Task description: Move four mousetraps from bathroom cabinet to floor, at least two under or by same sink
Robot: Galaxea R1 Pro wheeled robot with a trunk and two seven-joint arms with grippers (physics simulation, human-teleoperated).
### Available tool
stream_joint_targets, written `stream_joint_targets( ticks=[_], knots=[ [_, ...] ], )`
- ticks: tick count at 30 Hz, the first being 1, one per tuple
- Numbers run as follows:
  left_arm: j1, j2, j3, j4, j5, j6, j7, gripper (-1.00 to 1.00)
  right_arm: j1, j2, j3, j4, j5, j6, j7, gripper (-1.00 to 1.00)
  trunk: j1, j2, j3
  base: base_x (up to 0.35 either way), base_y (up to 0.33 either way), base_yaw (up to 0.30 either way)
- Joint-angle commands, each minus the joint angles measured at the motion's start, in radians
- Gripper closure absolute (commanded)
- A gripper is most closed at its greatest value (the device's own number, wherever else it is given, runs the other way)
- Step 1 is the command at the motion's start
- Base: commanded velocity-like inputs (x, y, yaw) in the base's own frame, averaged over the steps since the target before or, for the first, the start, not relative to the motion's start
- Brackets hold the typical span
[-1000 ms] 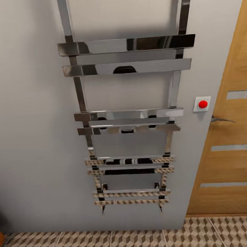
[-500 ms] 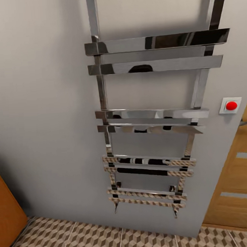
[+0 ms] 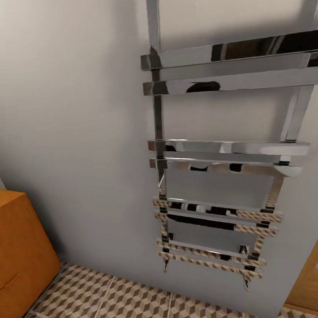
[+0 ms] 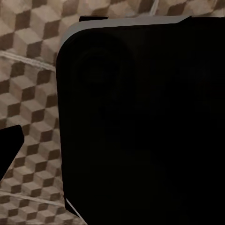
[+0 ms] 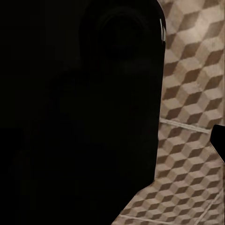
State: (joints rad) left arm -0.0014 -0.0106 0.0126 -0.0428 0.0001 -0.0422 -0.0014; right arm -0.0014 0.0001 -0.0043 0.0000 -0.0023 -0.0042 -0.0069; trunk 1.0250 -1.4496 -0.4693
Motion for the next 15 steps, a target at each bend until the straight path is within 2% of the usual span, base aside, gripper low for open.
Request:
stream_joint_targets(
  ticks=[1, 15],
  knots=[
    [0.0, 0.0, 0.001, 0.0, 0.0, -0.002, 0.0, -1.0, 0.0, 0.0, 0.0, 0.0, 0.0, 0.0, -0.001, -1.0, 0.0, 0.0, -0.001, 0.0, 0.0, 0.275],
    [0.0, 0.0, 0.001, 0.0, 0.002, -0.002, 0.0, -1.0, 0.0, 0.0, 0.0, 0.0, 0.0, 0.0, -0.001, -1.0, 0.0, 0.0, -0.001, 0.0, 0.0, 0.275]
  ],
)
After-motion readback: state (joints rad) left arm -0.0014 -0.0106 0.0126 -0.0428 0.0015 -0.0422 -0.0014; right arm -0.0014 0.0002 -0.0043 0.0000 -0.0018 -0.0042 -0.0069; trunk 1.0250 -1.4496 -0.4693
